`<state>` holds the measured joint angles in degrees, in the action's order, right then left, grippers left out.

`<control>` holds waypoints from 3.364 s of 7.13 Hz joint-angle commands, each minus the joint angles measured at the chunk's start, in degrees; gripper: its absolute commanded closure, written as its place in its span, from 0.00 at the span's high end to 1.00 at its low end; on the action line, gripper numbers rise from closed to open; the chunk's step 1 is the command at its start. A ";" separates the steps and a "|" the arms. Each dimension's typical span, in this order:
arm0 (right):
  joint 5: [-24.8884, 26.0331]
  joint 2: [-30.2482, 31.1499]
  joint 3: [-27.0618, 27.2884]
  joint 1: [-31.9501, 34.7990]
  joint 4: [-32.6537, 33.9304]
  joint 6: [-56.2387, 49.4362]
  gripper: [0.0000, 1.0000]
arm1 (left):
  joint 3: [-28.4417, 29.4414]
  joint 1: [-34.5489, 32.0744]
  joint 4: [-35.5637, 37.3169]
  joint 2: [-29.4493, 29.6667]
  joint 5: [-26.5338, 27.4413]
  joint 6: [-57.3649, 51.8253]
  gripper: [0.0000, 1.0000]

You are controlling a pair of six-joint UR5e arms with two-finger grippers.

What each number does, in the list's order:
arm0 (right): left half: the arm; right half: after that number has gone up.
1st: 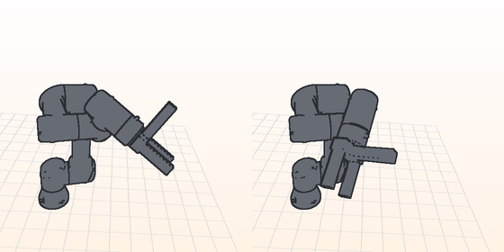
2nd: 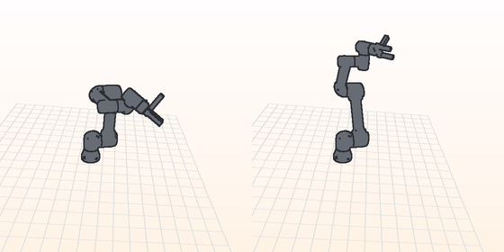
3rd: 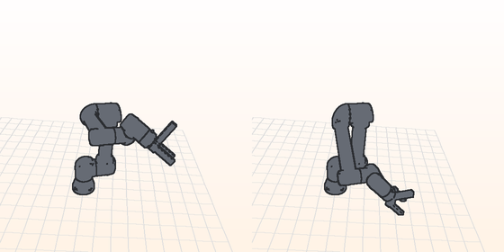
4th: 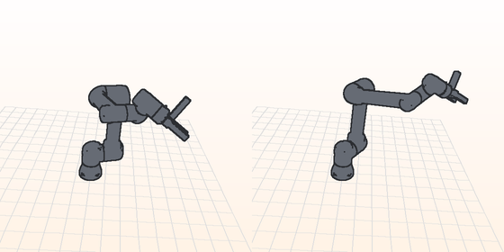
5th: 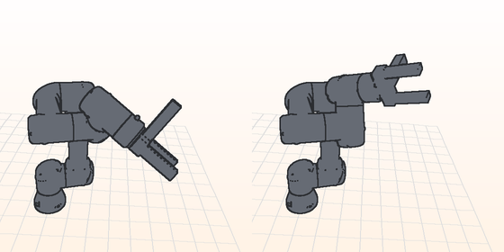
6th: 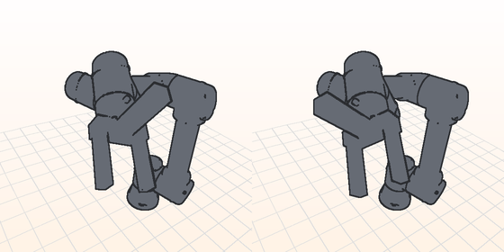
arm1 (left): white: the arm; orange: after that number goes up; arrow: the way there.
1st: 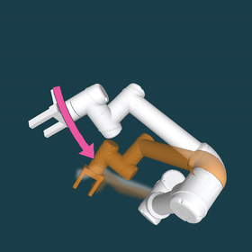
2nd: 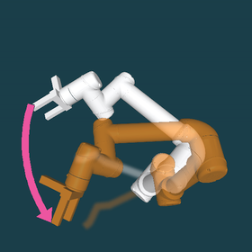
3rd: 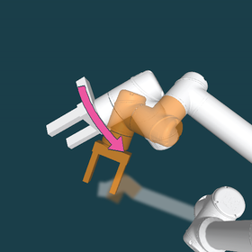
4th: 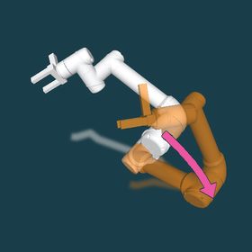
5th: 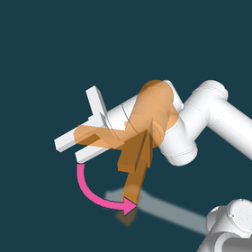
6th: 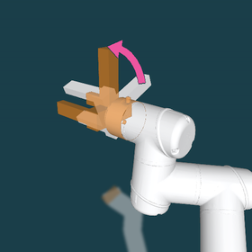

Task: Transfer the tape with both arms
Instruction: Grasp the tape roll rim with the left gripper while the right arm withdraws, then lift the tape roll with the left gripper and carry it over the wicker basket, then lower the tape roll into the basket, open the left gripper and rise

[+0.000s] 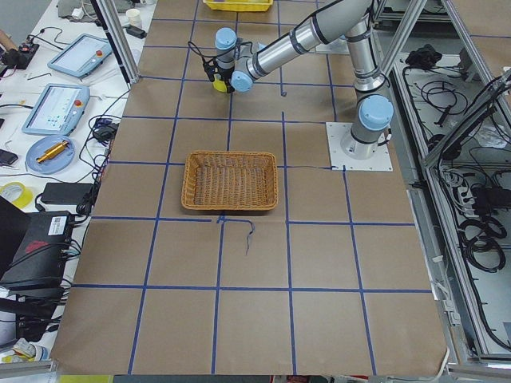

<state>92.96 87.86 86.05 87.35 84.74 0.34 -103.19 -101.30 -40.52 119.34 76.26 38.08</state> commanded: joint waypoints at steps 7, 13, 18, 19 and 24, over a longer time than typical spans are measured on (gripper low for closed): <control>-0.23 3.02 5.35 3.26 6.93 0.98 1.00 | 15.86 4.77 -28.11 -3.58 8.55 -22.97 0.00; -1.54 3.37 5.27 2.91 7.02 0.29 1.00 | 16.80 37.15 -39.14 -7.90 23.58 -87.18 0.00; -3.66 3.55 4.83 2.82 6.84 -2.71 1.00 | 1.85 45.49 -13.26 -4.02 22.71 -89.85 0.98; -3.66 3.64 4.83 2.82 6.84 -2.80 1.00 | 2.02 43.58 -13.97 -6.20 23.14 -89.93 1.00; 0.63 3.64 5.00 2.82 6.84 -2.97 1.00 | 20.63 26.57 -54.60 -19.82 21.84 -67.39 1.00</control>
<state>92.53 91.49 90.93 90.21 91.61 -2.59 -86.63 -68.18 -85.92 102.55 98.87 -41.83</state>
